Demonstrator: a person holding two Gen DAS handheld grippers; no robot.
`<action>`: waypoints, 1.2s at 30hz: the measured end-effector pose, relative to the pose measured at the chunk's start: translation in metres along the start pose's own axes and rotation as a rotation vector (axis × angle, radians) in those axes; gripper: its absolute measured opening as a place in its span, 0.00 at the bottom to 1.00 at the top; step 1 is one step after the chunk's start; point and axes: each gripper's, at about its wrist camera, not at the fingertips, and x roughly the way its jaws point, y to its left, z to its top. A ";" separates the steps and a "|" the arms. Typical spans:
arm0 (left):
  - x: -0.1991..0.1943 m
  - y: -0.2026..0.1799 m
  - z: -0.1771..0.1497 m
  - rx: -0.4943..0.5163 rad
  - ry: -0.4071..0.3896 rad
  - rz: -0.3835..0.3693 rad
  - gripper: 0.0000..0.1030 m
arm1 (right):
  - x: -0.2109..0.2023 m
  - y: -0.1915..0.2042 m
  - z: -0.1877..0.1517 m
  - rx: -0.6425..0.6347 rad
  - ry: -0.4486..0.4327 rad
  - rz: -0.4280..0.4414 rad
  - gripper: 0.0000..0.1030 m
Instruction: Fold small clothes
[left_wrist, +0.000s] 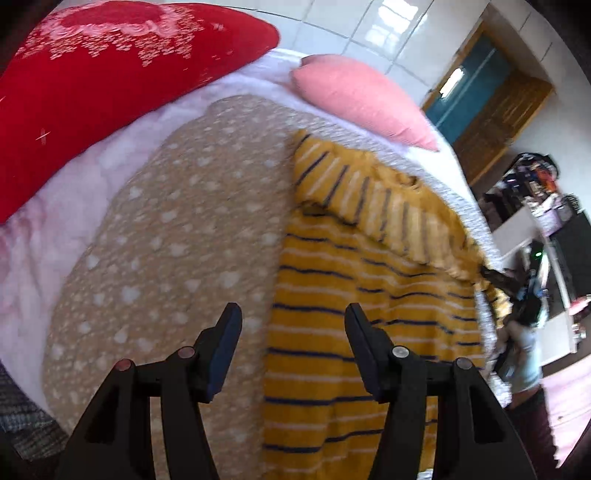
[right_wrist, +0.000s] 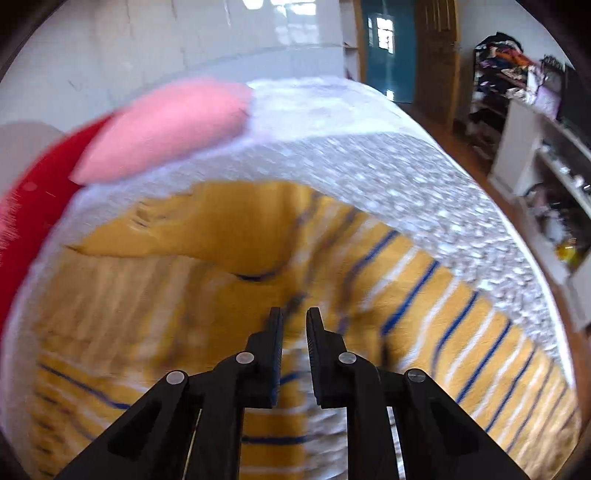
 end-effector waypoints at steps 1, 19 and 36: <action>0.004 0.003 -0.006 -0.008 0.020 0.012 0.55 | 0.002 -0.005 -0.003 0.010 0.018 -0.004 0.14; 0.027 -0.044 -0.075 -0.007 0.122 -0.059 0.55 | -0.168 -0.224 -0.227 0.679 -0.127 0.279 0.63; 0.011 -0.064 -0.064 0.043 0.074 -0.093 0.57 | -0.139 -0.260 -0.172 0.630 -0.147 0.039 0.11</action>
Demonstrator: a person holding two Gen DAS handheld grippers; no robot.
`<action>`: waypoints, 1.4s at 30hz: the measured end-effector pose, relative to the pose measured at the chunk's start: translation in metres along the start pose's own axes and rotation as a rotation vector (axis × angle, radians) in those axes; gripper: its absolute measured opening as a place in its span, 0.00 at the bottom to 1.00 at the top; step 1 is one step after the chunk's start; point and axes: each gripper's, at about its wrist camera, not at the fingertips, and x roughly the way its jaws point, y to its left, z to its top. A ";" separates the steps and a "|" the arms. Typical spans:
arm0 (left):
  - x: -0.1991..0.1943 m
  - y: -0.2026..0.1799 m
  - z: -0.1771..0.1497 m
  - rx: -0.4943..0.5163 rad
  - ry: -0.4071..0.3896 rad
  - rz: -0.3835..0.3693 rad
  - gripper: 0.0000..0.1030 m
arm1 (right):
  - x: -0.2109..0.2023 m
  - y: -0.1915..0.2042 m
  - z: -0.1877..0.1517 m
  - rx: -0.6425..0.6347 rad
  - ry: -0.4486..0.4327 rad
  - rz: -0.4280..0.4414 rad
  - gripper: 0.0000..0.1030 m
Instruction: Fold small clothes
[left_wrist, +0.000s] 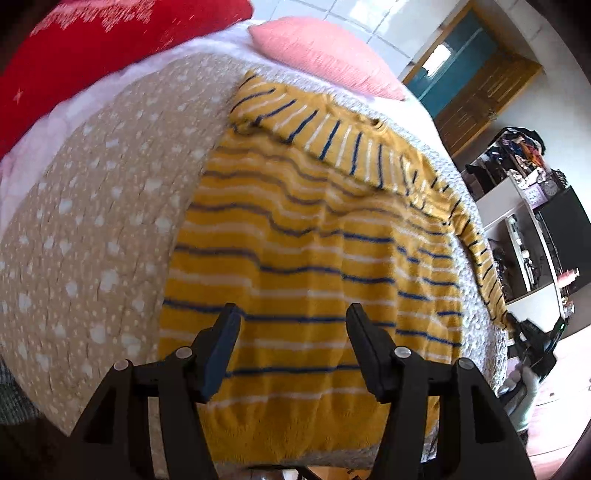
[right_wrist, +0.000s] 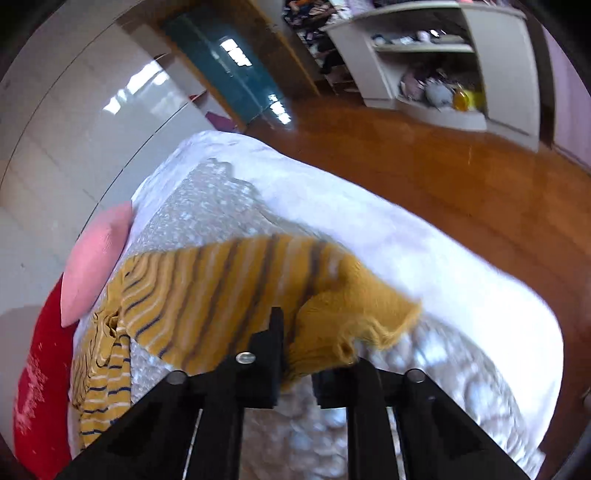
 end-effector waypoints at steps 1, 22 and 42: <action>0.001 -0.002 0.004 0.010 -0.008 0.002 0.57 | 0.001 0.014 0.007 -0.032 -0.007 0.005 0.11; 0.053 0.107 0.116 -0.150 -0.158 -0.111 0.57 | 0.064 0.469 -0.140 -0.918 0.143 0.384 0.09; 0.051 0.117 0.144 -0.223 -0.220 -0.221 0.58 | 0.124 0.467 -0.190 -0.806 0.446 0.505 0.32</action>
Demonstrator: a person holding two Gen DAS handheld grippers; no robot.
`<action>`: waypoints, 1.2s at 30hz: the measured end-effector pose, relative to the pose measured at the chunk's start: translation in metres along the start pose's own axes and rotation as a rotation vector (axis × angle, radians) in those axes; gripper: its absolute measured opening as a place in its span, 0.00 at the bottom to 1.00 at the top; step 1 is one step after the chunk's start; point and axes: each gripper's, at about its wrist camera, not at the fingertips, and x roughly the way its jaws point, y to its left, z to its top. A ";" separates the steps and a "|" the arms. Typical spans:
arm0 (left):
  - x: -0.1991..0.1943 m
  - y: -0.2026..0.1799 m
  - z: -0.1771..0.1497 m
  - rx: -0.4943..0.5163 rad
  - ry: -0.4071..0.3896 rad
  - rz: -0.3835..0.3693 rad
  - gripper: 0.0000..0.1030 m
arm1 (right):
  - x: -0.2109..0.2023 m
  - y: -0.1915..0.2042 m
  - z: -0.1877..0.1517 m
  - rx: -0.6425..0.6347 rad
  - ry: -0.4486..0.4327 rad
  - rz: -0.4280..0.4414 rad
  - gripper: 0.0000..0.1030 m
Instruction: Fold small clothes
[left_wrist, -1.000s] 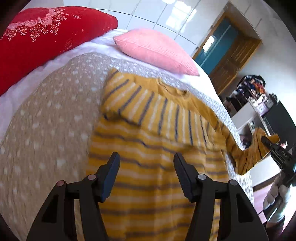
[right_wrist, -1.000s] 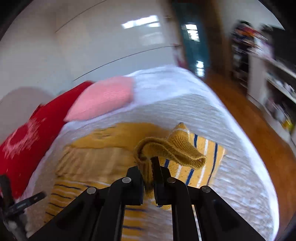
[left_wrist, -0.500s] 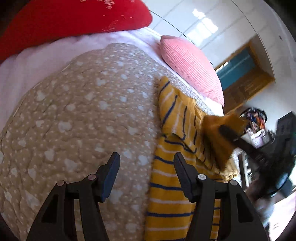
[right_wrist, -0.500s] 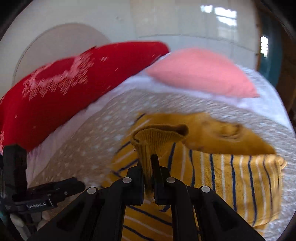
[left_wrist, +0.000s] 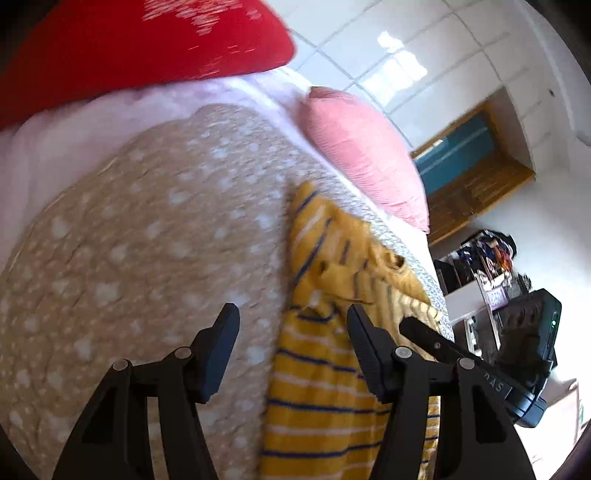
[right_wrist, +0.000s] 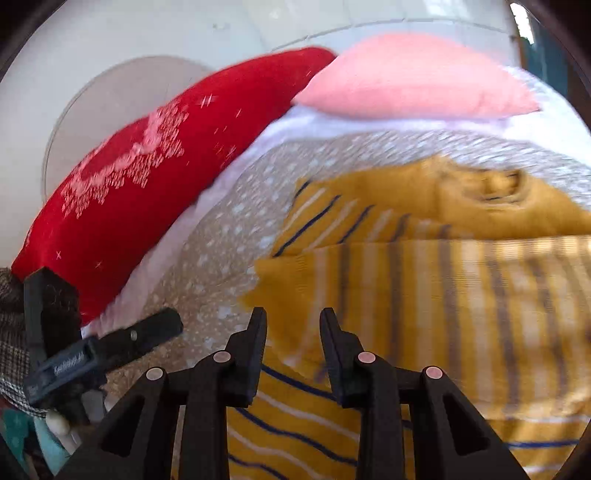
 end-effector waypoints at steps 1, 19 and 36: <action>0.005 -0.008 0.000 0.023 0.000 -0.005 0.58 | -0.007 -0.006 -0.001 0.005 -0.010 -0.024 0.32; 0.058 -0.027 -0.023 0.166 0.170 0.196 0.54 | -0.063 -0.151 -0.025 0.364 -0.127 -0.371 0.33; 0.019 -0.029 -0.073 0.181 0.207 0.131 0.55 | -0.179 -0.187 -0.161 0.504 -0.095 -0.355 0.46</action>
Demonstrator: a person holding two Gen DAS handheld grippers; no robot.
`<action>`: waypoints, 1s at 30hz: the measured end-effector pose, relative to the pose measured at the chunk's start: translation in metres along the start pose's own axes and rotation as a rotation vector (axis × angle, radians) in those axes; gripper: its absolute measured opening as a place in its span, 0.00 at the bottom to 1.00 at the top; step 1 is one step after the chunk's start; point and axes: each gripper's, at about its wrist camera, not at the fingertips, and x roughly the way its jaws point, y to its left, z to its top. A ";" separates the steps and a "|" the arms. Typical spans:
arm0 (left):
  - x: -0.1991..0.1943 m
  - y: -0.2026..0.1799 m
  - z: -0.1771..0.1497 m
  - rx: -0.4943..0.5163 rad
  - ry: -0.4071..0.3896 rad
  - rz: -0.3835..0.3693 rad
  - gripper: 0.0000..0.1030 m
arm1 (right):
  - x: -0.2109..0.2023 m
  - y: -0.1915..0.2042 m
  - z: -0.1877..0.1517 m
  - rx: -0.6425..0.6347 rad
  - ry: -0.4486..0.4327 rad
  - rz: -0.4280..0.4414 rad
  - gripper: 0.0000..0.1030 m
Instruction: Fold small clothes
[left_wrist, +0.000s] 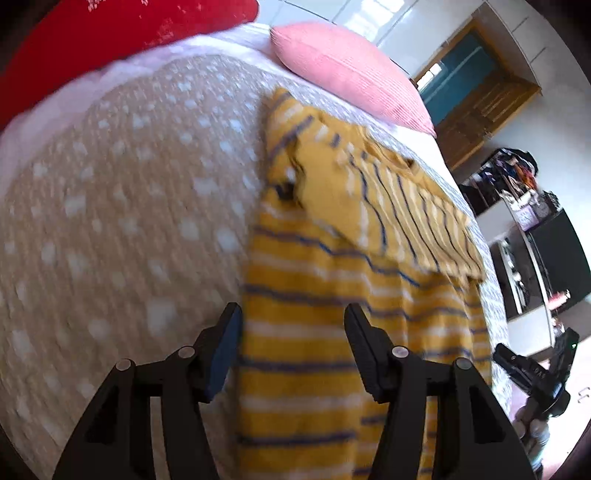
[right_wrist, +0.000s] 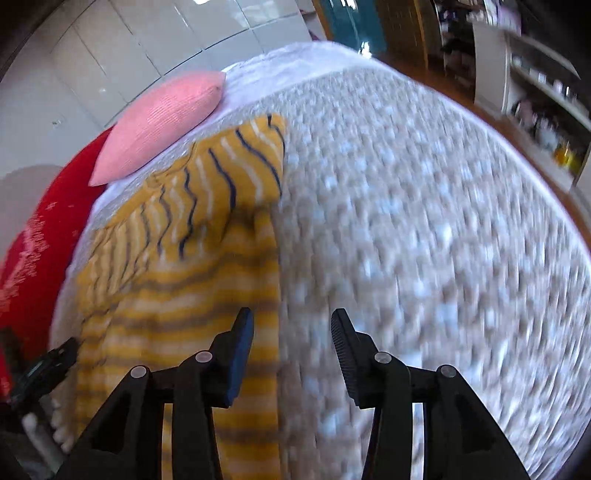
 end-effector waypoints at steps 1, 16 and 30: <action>-0.002 -0.004 -0.008 0.014 -0.004 0.016 0.55 | -0.003 -0.003 -0.007 0.006 0.013 0.024 0.46; -0.062 -0.007 -0.118 -0.019 -0.062 0.006 0.55 | -0.012 -0.013 -0.081 0.081 0.064 0.341 0.56; -0.101 -0.009 -0.136 -0.089 -0.031 0.022 0.58 | -0.051 -0.032 -0.099 0.090 -0.057 0.318 0.59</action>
